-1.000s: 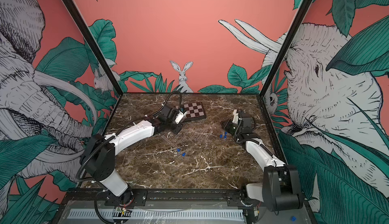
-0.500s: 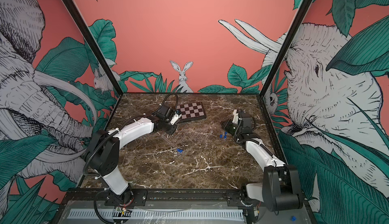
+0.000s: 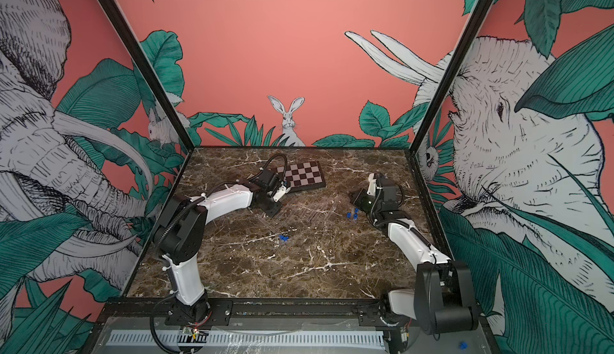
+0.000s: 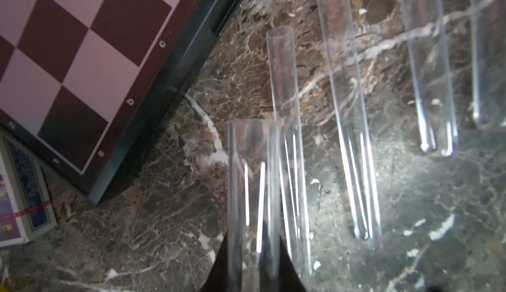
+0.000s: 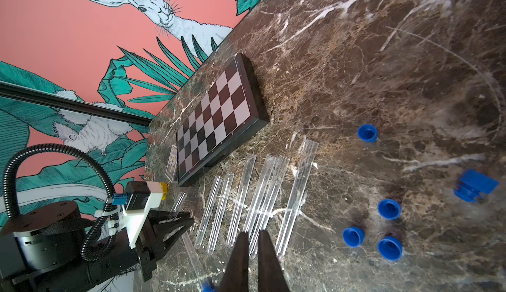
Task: Remove stoppers from test tubes
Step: Place the test tube at the center of the board.
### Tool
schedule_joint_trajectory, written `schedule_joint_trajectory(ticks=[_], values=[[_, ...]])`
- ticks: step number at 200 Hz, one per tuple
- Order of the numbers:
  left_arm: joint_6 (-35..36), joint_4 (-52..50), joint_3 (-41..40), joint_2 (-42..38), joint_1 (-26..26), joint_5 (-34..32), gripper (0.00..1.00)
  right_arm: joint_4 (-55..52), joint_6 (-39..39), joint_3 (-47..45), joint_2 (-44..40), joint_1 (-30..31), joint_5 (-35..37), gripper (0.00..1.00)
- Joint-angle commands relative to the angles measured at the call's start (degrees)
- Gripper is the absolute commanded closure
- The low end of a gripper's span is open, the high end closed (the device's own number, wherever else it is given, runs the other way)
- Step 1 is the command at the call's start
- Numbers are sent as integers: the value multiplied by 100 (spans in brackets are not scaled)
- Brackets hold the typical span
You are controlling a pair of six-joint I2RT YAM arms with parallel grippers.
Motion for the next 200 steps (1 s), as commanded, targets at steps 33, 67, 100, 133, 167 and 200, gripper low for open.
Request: schedule_joint_trajectory(ticks=[33, 67, 100, 133, 167, 200], values=[[296, -11, 67, 79, 52, -108, 95, -23, -97, -5, -175, -1, 101, 90], [357, -167, 250, 197, 79, -174, 93, -12, -83, 13, -150, 0, 62, 90], [420, -419, 557, 417, 80, -322, 91, -48, -79, 5, -195, 0, 104, 90], [635, -644, 873, 752, 78, -451, 88, -48, -66, -10, -203, 0, 92, 90], [768, -814, 1042, 948, 78, -483, 82, -107, -94, -30, -270, 0, 142, 89], [805, -985, 1232, 1118, 79, -478, 75, -108, -76, -15, -270, -2, 140, 89]])
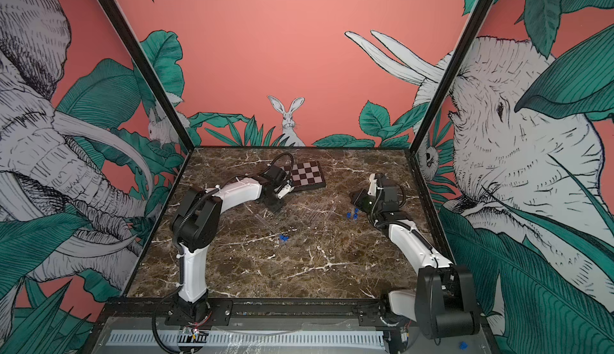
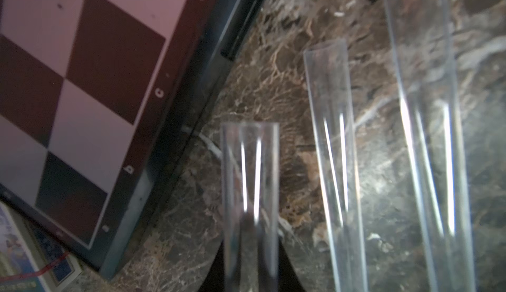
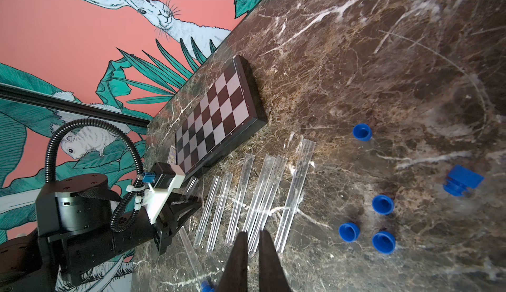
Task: Remove stoppers from test tubes
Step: Place the test tube at the center of the board.
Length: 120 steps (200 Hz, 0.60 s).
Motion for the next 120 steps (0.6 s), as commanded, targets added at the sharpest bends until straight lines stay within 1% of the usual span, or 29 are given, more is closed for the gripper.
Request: schedule_joint_trajectory(ticks=[1, 13, 59, 79, 102, 120], values=[[121, -413, 150, 155, 39, -24, 74, 47, -55, -15, -118, -1, 60, 89], [121, -436, 179, 203, 39, -10, 70, 47, -56, -15, -116, 0, 47, 89], [127, -464, 250, 266, 39, 49, 69, 33, -59, -15, -128, 0, 59, 89], [143, -472, 286, 266, 40, 73, 65, 33, -47, -15, -120, -4, 45, 89], [190, -510, 335, 156, 39, 80, 57, 42, -35, 0, -124, -1, 15, 89], [234, -276, 230, -155, 40, -28, 46, 54, -37, 18, -108, 0, -18, 89]])
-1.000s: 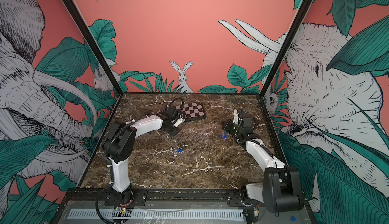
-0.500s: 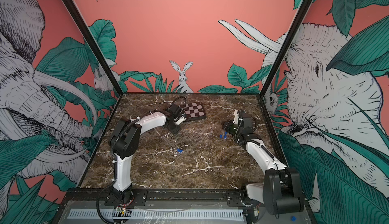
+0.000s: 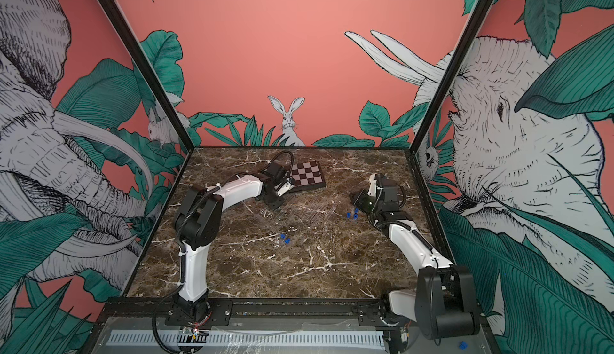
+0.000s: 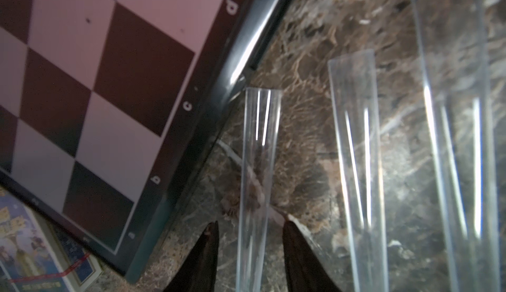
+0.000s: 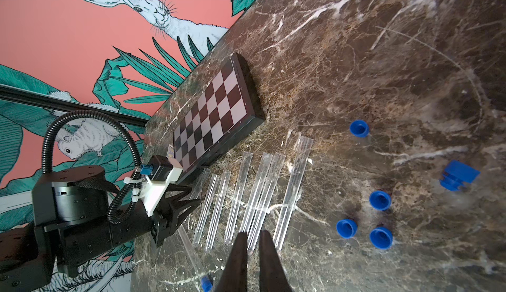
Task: Remove stoppers from test tubes
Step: Place the test tube at the center of the board, then pick up the test tube at the center of the board.
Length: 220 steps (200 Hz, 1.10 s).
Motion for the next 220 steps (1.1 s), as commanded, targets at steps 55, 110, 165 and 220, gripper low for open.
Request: schedule_joint_trajectory(ticks=[55, 110, 165, 220], values=[[232, 848, -391, -1961, -28, -394, 0, 161, -46, 117, -26, 0, -151, 89], [-783, 3432, -2048, -3853, -29, -1271, 1, 192, -57, 169, 62, 8, -247, 89], [3600, -1377, -713, -3363, -301, 142, 23, 401, -2, 128, 158, 4, -348, 89], [4946, -2546, -970, -2561, -432, 65, 46, 552, 5, -39, 134, 0, -416, 89]])
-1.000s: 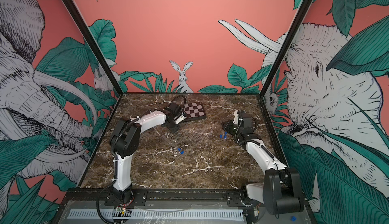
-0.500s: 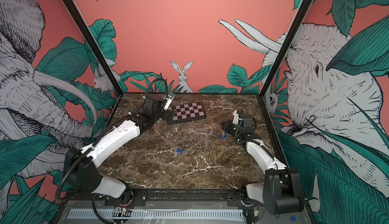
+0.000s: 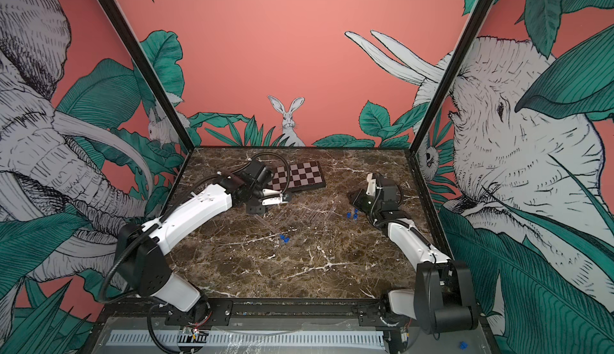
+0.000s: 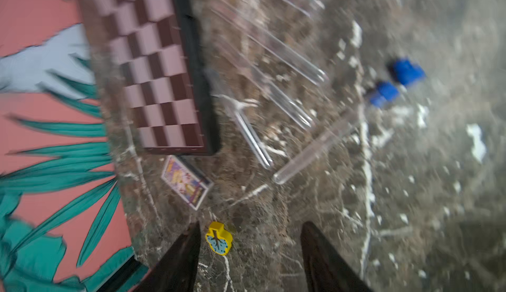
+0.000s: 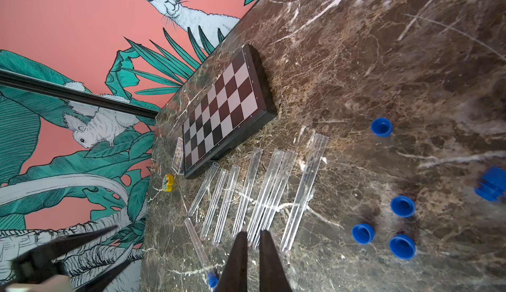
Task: Remove stoppers from test tubes
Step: Pick up the test tube at the center of the board.
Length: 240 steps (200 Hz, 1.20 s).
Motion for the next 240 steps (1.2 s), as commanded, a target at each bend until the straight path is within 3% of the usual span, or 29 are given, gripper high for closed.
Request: schedule_joint_trajectory(ticks=[1, 77, 124, 153, 195, 240], values=[[1032, -907, -102, 71, 0, 287, 46, 302, 0, -58, -53, 0, -61, 89], [1106, -53, -324, 1203, 26, 569, 44, 318, -33, -437, -341, -203, -156, 89], [1122, 400, -369, 1416, 100, 600, 44, 247, -79, -478, -351, -281, -173, 89], [1120, 196, -368, 1499, 135, 677, 50, 243, -70, -469, -323, -288, -166, 89], [1024, 142, -518, 1506, 135, 756, 50, 304, -18, -462, -222, -290, -199, 89], [984, 349, -654, 1611, 136, 741, 59, 278, -25, -437, -203, -290, -191, 89]])
